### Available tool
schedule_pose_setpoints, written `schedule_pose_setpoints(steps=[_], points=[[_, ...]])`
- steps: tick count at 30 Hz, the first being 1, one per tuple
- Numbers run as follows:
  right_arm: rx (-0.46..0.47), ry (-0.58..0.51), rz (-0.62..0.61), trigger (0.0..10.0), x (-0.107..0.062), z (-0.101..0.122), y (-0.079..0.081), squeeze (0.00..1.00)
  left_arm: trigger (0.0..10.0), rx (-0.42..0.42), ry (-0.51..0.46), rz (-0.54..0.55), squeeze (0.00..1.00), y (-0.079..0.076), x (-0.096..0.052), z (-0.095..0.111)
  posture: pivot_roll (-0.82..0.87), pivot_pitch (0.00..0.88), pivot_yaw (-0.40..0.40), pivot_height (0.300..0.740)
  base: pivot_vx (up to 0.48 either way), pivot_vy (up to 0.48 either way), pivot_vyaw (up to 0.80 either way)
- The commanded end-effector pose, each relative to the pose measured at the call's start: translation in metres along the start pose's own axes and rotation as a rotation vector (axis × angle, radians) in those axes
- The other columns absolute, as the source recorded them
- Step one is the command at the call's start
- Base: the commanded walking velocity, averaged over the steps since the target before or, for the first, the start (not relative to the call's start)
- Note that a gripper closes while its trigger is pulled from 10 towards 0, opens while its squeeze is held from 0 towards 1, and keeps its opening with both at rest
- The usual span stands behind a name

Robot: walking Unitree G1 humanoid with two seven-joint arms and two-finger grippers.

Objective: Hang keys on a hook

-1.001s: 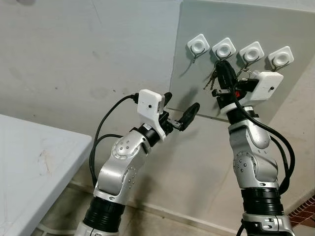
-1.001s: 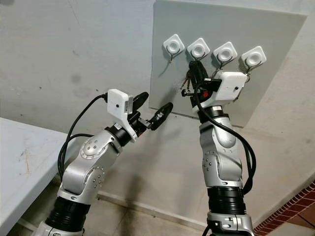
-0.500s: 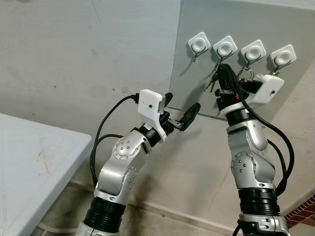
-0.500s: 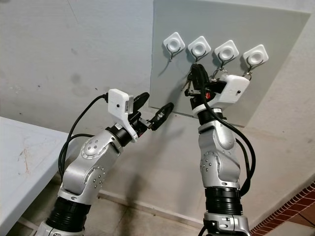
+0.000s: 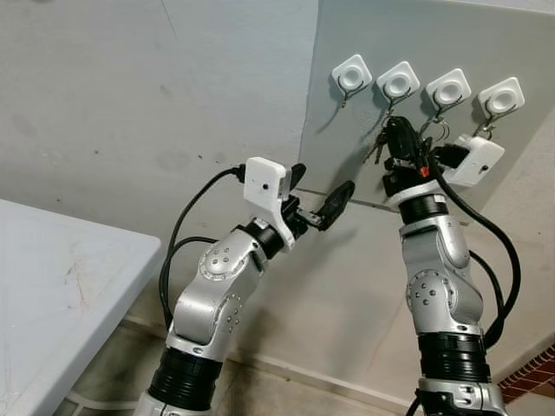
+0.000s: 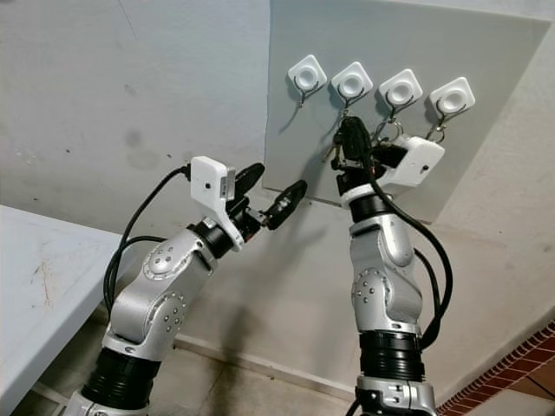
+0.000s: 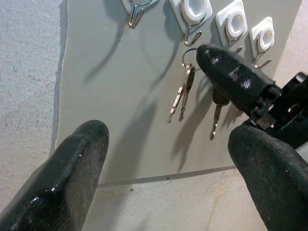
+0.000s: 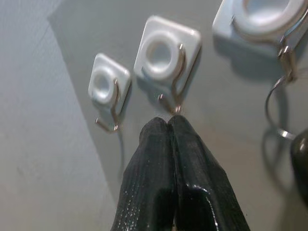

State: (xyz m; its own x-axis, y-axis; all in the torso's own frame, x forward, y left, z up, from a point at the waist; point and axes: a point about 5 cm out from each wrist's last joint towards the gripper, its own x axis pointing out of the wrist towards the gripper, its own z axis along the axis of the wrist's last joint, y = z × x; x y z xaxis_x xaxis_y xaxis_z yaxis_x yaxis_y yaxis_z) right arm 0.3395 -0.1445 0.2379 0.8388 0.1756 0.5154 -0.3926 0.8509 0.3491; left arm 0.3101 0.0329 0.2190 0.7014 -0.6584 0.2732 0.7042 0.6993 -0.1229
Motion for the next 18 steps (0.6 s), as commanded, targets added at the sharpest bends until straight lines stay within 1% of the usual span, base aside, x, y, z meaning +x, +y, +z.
schedule_pose_setpoints(steps=[1, 6, 12, 18], points=[[0.005, -0.015, 0.039, 10.0, 0.001, 0.004, 0.006, 0.00, 10.0, -0.002, -0.013, -0.002, 0.00, -0.002, -0.001, 0.003, -0.01, 0.034, -0.022, 0.740, 0.000, 0.000, 0.00], [0.024, -0.046, 0.036, 10.0, 0.003, 0.008, 0.008, 0.00, 10.0, -0.006, -0.015, 0.001, 0.00, -0.002, -0.001, 0.004, 0.00, 0.034, -0.023, 0.740, 0.000, 0.000, 0.00], [0.053, -0.102, 0.025, 10.0, 0.006, 0.018, 0.006, 0.00, 10.0, -0.008, -0.014, 0.001, 0.00, -0.002, -0.001, 0.004, 0.00, 0.034, -0.024, 0.740, 0.000, 0.000, 0.00], [0.070, -0.132, 0.019, 10.0, 0.007, 0.024, 0.004, 0.00, 10.0, -0.009, -0.015, 0.001, 0.00, -0.002, -0.001, 0.004, -0.01, 0.034, -0.023, 0.740, 0.000, 0.000, 0.00]])
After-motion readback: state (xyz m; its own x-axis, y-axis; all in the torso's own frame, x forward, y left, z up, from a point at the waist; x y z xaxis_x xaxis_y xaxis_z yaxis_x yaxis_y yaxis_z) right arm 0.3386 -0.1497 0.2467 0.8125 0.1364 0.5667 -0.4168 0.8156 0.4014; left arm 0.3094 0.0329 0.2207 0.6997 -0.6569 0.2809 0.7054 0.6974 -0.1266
